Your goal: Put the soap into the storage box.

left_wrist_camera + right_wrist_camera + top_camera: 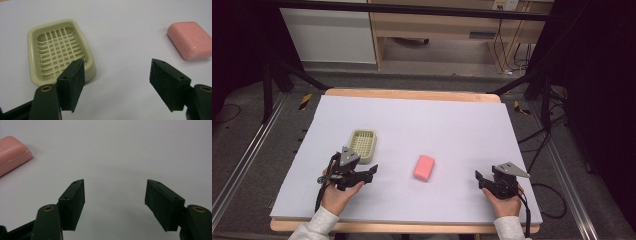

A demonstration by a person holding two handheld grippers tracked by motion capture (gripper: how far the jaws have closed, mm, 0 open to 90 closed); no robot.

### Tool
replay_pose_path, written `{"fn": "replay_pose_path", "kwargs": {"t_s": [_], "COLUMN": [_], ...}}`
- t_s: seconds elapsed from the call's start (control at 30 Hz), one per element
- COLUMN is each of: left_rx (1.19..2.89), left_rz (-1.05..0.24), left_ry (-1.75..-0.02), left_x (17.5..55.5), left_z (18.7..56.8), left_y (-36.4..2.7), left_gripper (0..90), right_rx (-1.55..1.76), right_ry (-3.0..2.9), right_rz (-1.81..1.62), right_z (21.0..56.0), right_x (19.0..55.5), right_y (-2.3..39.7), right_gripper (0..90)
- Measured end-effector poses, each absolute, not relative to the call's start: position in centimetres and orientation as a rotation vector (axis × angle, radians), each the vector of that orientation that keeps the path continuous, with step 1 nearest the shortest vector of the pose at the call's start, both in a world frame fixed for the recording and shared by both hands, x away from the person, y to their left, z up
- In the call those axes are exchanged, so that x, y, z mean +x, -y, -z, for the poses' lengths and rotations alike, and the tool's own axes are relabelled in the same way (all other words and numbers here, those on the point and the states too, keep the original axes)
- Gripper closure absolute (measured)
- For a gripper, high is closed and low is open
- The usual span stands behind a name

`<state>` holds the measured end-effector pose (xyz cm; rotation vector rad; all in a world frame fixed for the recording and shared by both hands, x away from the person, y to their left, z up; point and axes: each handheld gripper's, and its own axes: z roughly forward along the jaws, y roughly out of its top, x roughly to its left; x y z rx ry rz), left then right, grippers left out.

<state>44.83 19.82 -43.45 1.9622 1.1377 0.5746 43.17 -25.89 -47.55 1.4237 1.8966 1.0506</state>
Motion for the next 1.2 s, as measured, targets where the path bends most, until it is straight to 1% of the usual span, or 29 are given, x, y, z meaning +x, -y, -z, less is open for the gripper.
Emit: {"fn": "replay_pose_path", "kwargs": {"t_s": [0.47,0.6,0.77,0.87,1.0,1.2], "left_rx": [1.979,1.982,1.989,1.991,1.993,2.011], "left_rz": [-0.535,-0.53,-0.521,-0.515,-0.509,-0.508], "left_ry": [-1.098,-1.09,-1.078,-1.075,-1.064,-1.045], "left_x": [45.5,45.7,46.0,46.2,46.4,46.6], "left_z": [42.6,42.5,42.4,42.2,42.0,41.8], "left_y": [-17.7,-17.2,-16.5,-16.1,-15.4,-14.3], "left_gripper": [28.1,28.1,28.1,28.0,28.0,27.6], "right_rx": [1.404,1.408,1.403,1.413,1.422,1.417], "right_ry": [-1.909,-1.92,-1.915,-1.913,-1.9,-1.926], "right_rz": [-1.046,-1.058,-1.05,-1.05,-1.068,-1.065], "right_z": [47.3,47.2,47.1,47.1,47.2,47.3], "right_x": [43.0,43.0,43.0,43.0,43.0,43.1], "right_y": [25.9,26.0,25.9,26.0,26.0,25.7], "right_gripper": [38.7,42.7,40.1,40.6,36.9,35.7]}}
